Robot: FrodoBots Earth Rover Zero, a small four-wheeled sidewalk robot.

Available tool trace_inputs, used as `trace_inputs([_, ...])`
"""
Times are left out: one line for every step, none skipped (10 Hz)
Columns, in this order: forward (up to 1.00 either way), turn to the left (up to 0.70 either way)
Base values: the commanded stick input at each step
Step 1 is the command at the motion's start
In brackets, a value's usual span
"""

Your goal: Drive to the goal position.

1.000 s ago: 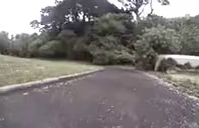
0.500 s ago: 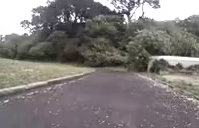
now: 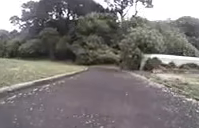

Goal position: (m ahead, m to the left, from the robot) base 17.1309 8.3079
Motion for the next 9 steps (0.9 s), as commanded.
trace_inputs([0.65,-0.03])
trace_inputs([0.65,-0.02])
trace_inputs([0.65,-0.02])
trace_inputs([0.65,-0.02])
trace_inputs([0.65,-0.02])
trace_inputs([0.66,-0.02])
trace_inputs([0.67,-0.02])
trace_inputs([0.68,0.00])
trace_inputs([0.69,0.00])
